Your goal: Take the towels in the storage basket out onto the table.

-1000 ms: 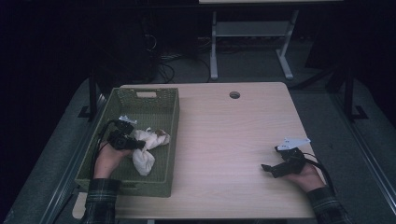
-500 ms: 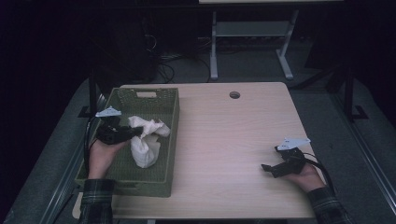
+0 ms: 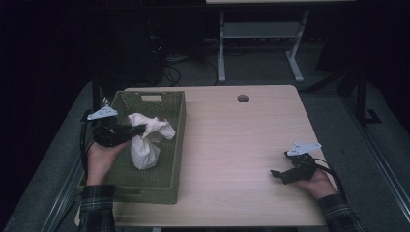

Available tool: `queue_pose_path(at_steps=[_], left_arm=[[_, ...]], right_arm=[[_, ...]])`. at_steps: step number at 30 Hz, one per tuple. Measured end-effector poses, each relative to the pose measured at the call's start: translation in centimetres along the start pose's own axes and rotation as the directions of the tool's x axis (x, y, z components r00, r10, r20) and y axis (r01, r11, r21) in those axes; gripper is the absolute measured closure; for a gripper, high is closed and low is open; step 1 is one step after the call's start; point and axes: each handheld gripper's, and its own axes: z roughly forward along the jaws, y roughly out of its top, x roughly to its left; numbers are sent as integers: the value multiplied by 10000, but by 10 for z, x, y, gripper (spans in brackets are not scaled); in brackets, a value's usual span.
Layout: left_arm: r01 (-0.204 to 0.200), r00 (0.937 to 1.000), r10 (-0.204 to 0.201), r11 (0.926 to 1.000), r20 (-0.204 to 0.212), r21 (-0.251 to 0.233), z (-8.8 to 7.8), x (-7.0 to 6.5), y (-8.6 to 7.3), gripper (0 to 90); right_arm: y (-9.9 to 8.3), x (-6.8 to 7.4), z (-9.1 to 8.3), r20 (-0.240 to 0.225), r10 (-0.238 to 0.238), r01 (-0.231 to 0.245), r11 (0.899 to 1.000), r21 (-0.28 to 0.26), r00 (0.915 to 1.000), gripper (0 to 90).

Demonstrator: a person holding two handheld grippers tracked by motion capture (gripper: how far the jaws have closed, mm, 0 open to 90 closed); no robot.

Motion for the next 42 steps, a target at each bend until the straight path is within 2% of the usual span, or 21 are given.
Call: queue_pose_path(at_steps=[6, 11, 20, 29, 37, 42], left_arm=[[-194, 9995, 199, 9995, 231, -249, -5, -7, 10, 780], [-325, 9978, 365, 9969, 555, -715, -10, -14, 23, 781], [-570, 9938, 667, 9925, 889, -1078, -10, -27, 40, 783], [-809, 9872, 966, 9891, 1270, -1234, -3, -47, 54, 783], [-970, 9826, 1175, 9851, 1438, -1422, 1, -60, 64, 784], [-1066, 9764, 1346, 9805, 1692, -1650, 5, -70, 72, 784]], right_arm=[[0, 0, 0, -9, -1, 1, 10000, 23, 10000, 24], [0, 0, 0, 12, -46, 46, 10000, 32, 10000, 25], [0, 0, 0, 15, -26, 26, 10000, 37, 10000, 25], [0, 0, 0, 17, -28, 28, 10000, 34, 10000, 25], [0, 0, 0, 16, -32, 32, 10000, 34, 10000, 25], [0, 0, 0, 24, -24, 24, 10000, 32, 10000, 25]])
